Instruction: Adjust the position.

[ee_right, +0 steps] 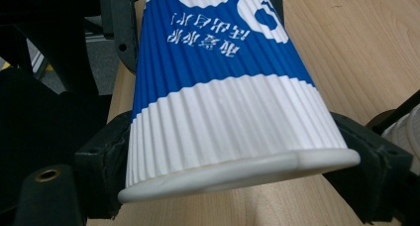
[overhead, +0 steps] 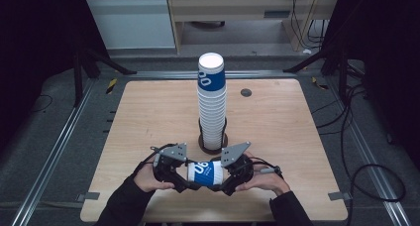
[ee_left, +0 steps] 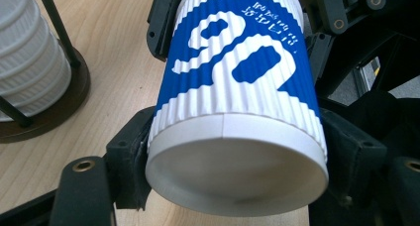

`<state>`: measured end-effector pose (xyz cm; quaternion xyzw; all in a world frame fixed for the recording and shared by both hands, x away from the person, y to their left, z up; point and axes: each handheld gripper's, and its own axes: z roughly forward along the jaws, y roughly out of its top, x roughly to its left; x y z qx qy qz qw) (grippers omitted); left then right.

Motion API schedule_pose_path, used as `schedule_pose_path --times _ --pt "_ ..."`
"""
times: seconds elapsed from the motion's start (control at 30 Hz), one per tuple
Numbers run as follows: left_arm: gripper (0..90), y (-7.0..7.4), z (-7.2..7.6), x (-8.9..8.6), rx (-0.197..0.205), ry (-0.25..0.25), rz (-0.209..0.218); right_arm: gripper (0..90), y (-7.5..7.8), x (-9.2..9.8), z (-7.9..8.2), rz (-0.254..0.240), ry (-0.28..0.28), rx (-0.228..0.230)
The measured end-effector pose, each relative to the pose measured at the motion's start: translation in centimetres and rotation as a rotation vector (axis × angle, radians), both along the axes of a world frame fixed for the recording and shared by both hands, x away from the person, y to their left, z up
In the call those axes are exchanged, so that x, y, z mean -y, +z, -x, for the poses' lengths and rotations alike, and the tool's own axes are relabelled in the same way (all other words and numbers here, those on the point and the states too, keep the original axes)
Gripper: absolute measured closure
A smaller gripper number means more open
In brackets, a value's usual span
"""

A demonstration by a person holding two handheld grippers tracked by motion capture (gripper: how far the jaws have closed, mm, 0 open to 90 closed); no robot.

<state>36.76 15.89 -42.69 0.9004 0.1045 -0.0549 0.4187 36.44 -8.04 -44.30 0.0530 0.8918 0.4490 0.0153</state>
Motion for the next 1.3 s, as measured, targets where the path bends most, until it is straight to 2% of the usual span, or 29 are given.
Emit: schedule_pose_path --times 0.13,0.2,0.27,0.37,0.53,0.67,0.73,0.83,1.0,1.17,1.3 --pt "25.9 0.0 0.0 -0.1 0.010 0.003 -0.001 13.3 -0.1 -0.1 0.0 0.001 -0.005 0.011" --pt "25.9 0.1 -0.1 -0.3 0.018 0.015 0.002 10.3 0.1 0.1 -0.1 -0.015 -0.016 0.006" --pt "26.0 0.3 -0.2 -0.6 0.022 0.028 0.014 9.1 0.4 0.4 -0.1 -0.037 -0.026 0.010" --pt "26.0 0.6 -0.5 -1.4 0.032 0.059 0.047 7.3 1.3 1.2 -0.4 -0.099 -0.067 0.015" --pt "26.0 1.2 -0.9 -2.7 0.059 0.138 0.129 7.0 2.5 3.0 -1.0 -0.212 -0.161 0.018" --pt "25.9 1.6 -1.0 -3.5 0.074 0.184 0.226 7.0 2.9 3.8 -1.4 -0.292 -0.204 0.009" --pt "25.9 1.8 -0.9 -3.7 0.079 0.189 0.263 7.1 2.9 4.1 -1.6 -0.335 -0.219 -0.008" --pt "25.9 1.7 -0.9 -3.7 0.069 0.183 0.304 7.2 2.8 4.2 -1.7 -0.356 -0.219 -0.020" --pt "25.9 1.3 -0.6 -3.0 0.071 0.167 0.299 7.7 2.6 3.5 -1.4 -0.360 -0.180 -0.041" --pt "26.0 1.2 -0.1 -2.1 0.068 0.118 0.289 7.9 2.3 3.0 -1.3 -0.358 -0.152 -0.062" --pt "26.1 1.2 0.2 -1.6 0.067 0.086 0.284 8.6 2.2 2.9 -1.2 -0.381 -0.115 -0.091"
